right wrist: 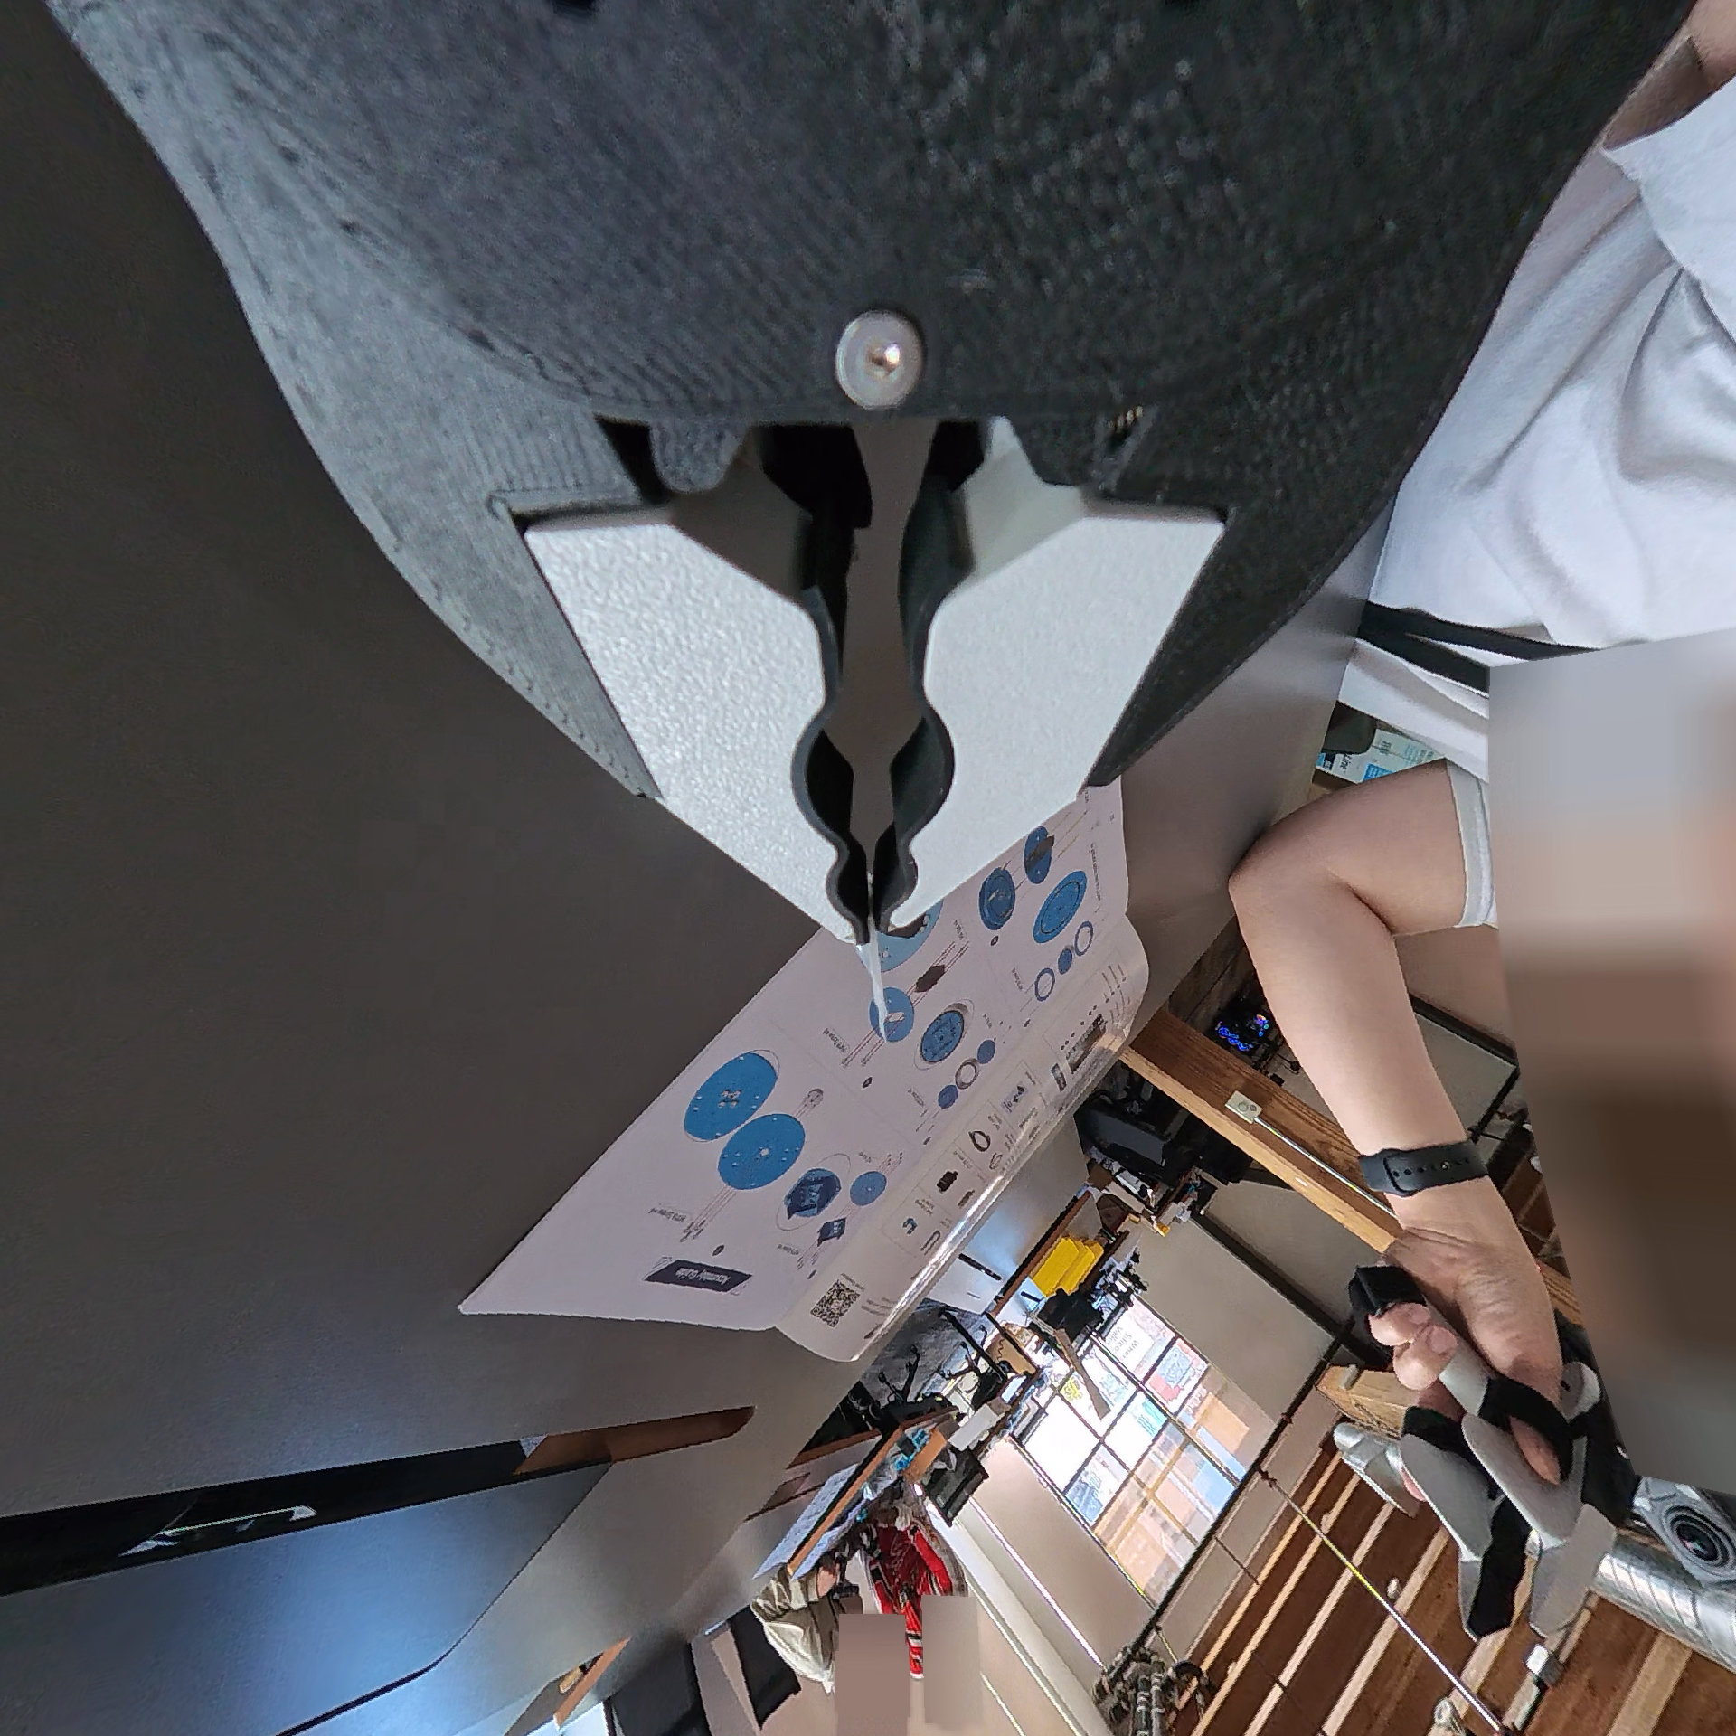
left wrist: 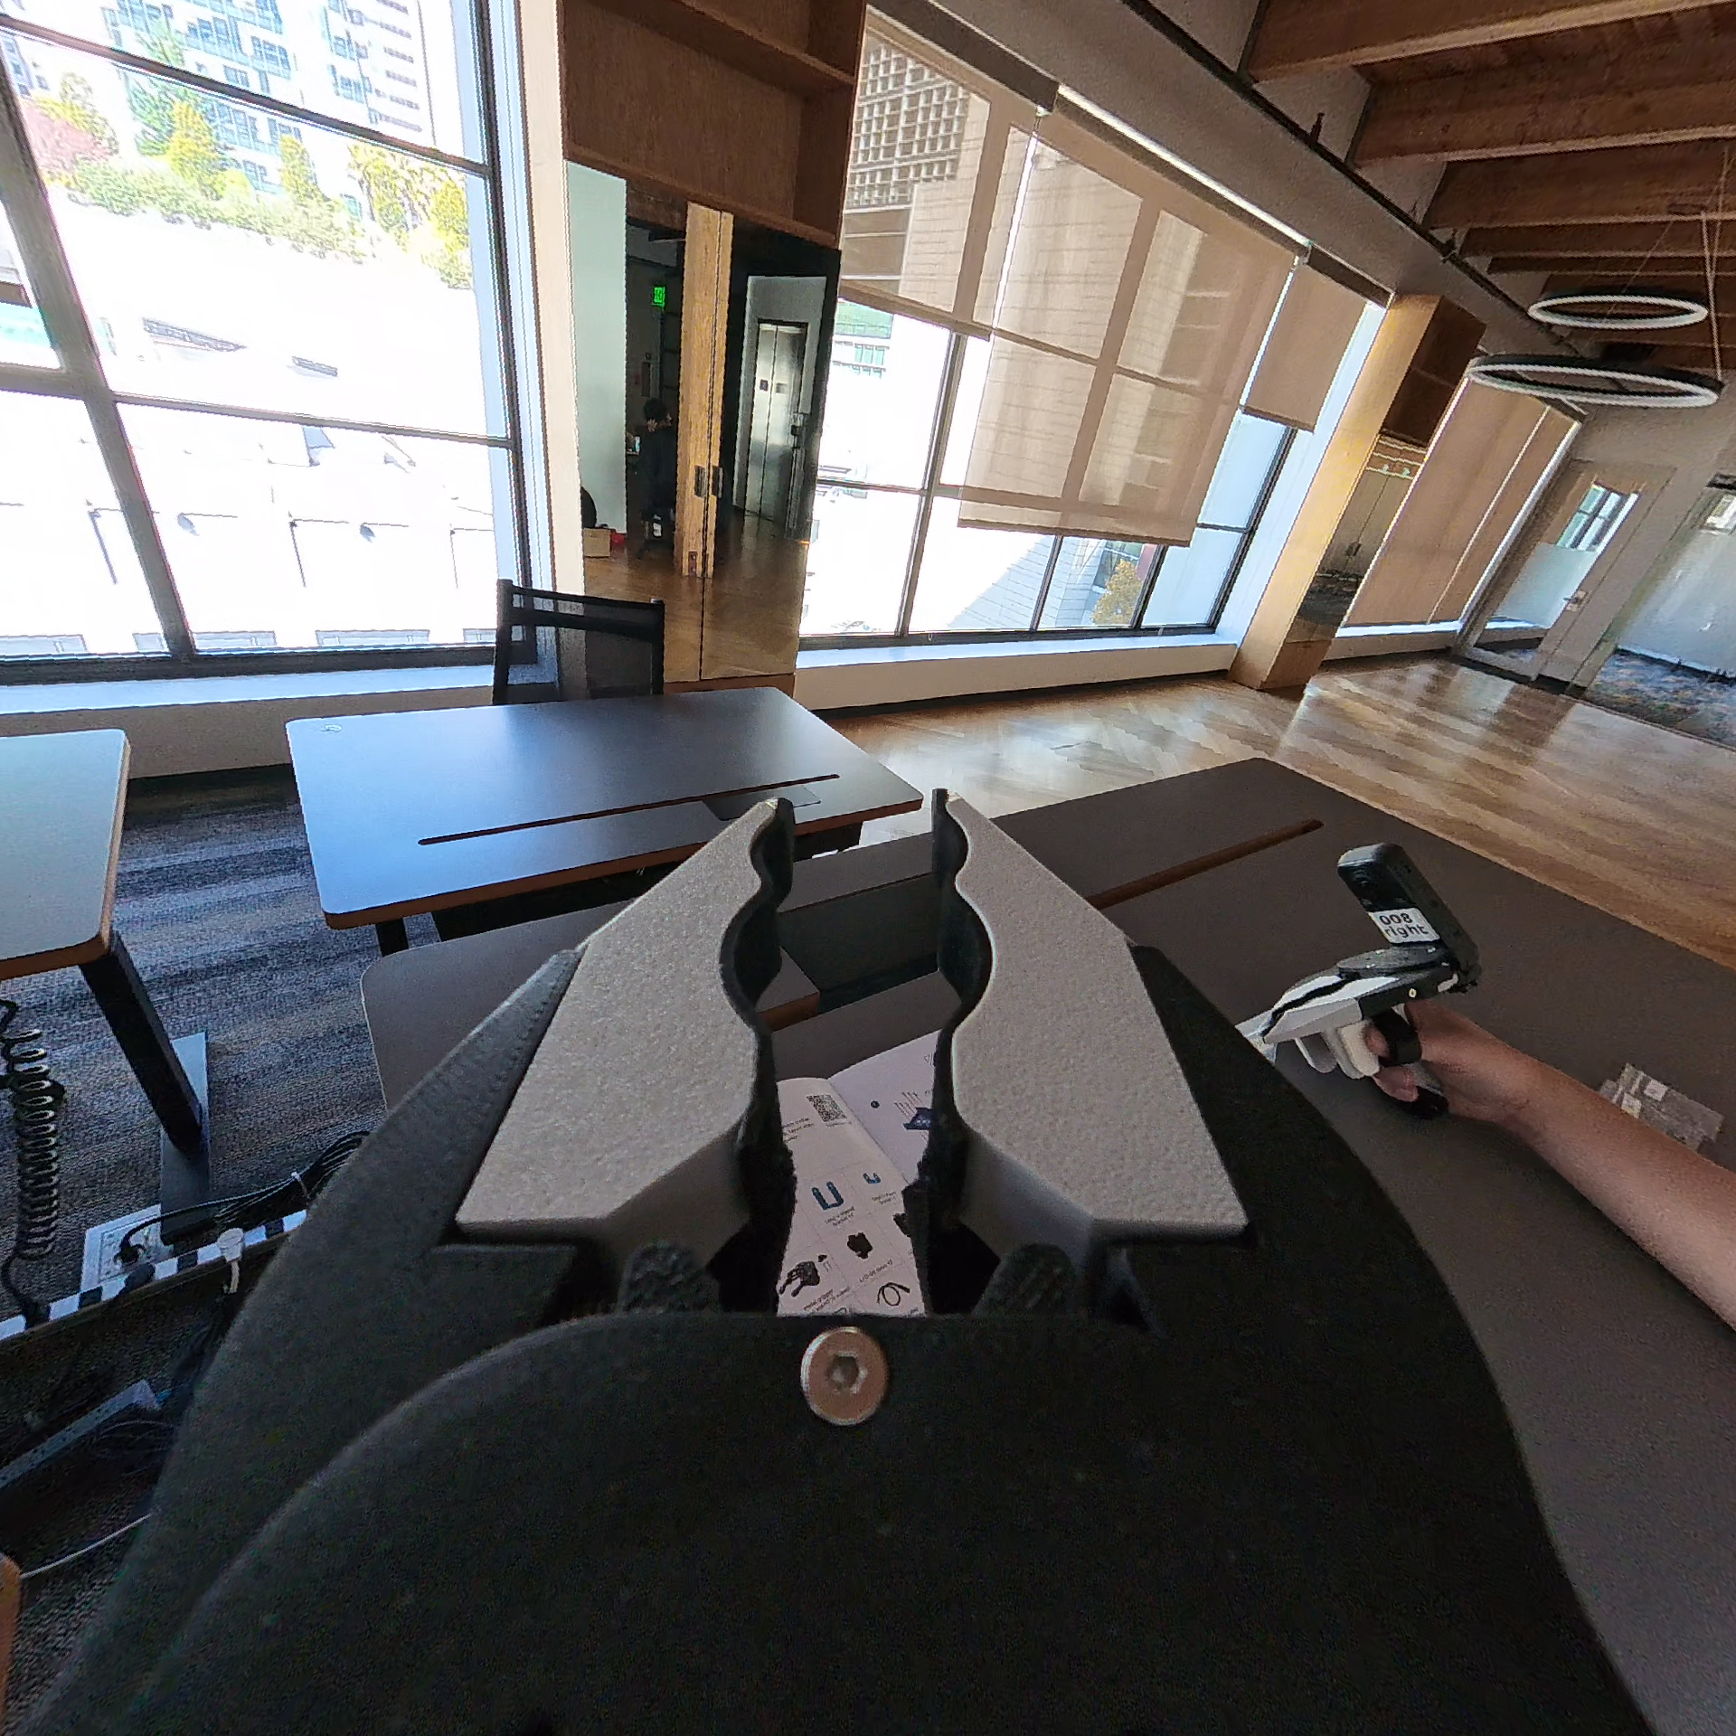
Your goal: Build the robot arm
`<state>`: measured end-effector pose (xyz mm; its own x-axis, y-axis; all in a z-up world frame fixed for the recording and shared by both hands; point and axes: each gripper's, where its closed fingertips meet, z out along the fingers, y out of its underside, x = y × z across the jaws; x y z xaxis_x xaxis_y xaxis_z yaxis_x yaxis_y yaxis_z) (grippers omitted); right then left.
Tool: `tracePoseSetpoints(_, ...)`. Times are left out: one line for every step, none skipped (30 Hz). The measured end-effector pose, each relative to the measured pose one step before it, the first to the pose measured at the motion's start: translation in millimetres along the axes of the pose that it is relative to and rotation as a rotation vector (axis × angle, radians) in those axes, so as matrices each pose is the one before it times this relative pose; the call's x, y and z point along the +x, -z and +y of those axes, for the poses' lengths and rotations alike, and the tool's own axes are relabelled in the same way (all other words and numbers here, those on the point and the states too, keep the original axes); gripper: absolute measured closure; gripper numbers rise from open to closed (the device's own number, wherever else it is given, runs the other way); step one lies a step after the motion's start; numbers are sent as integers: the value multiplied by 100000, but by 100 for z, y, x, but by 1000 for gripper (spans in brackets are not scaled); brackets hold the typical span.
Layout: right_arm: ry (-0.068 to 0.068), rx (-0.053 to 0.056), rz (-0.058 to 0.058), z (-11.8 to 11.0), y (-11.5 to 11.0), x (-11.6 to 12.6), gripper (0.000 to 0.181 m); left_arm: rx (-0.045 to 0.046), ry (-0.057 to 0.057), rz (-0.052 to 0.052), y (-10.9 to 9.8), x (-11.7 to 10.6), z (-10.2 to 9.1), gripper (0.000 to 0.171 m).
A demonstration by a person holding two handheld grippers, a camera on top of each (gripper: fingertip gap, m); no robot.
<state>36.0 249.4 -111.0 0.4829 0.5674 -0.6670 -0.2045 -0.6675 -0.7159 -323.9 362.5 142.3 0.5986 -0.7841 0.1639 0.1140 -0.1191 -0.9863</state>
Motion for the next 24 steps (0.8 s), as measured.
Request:
tracePoseSetpoints(-130,-17,-3,-4,-11,9,181,-225,113,168,-52,5,49,144)
tracePoseSetpoints(-86,-10,24,-5,-11,15,181,-470,162,138,-53,-23,99,144)
tracePoseSetpoints(-20,-12,7,2,1,-1,181,-463,96,167,-67,-24,87,144)
tracePoseSetpoints(-40,-1,-16,-9,4,5,181,-226,57,121,-42,-26,44,144)
tracePoseSetpoints(-128,6,-11,-9,-4,12,181,-48,149,3,-19,-36,9,144)
tracePoseSetpoints(-133,14,-29,-3,-6,16,181,138,189,6,-12,-23,-16,144)
tracePoseSetpoints(-44,-10,-58,-7,4,-1,181,164,70,137,5,11,-15,144)
tracePoseSetpoints(7,-14,-31,2,1,-4,181,-106,4,116,8,15,25,144)
tracePoseSetpoints(33,-22,-18,-2,-5,-12,181,-266,8,-28,5,-7,47,144)
tracePoseSetpoints(45,-22,-23,3,2,0,181,-198,-8,-79,-6,-25,46,144)
tracePoseSetpoints(37,1,24,-1,7,-6,181,-111,32,-62,2,-16,24,144)
tracePoseSetpoints(51,-10,24,-6,3,0,181,-98,111,-28,3,-21,30,144)
tracePoseSetpoints(27,2,36,6,5,1,181,-56,97,46,20,1,6,144)
tracePoseSetpoints(46,-7,8,-6,3,-2,181,34,61,19,34,5,-5,144)
tracePoseSetpoints(24,-24,-13,3,2,0,181,136,-6,-40,46,5,-37,144)
tracePoseSetpoints(-38,-42,-30,-1,-2,-1,181,184,-24,-98,49,4,-43,144)
tracePoseSetpoints(-7,-48,-30,7,3,-5,181,286,-18,-147,50,-9,-58,144)
tracePoseSetpoints(86,-47,-1,2,-3,-6,181,256,-25,-57,44,8,-43,144)
tracePoseSetpoints(94,-60,16,10,3,-8,181,14,1,-29,13,-4,8,144)
tracePoseSetpoints(11,-62,22,2,0,9,181,-209,23,-59,-7,-4,40,144)
tracePoseSetpoints(-70,-64,-92,2,0,-12,181,-170,3,-51,-16,-14,43,144)
tracePoseSetpoints(-91,-84,-128,3,3,-1,181,-117,6,12,-42,1,26,144)
tracePoseSetpoints(-98,-159,-131,18,-16,0,181,-97,-21,175,-51,26,34,144)
tracePoseSetpoints(-81,-224,-148,20,-9,-7,181,-135,42,187,-78,44,32,144)
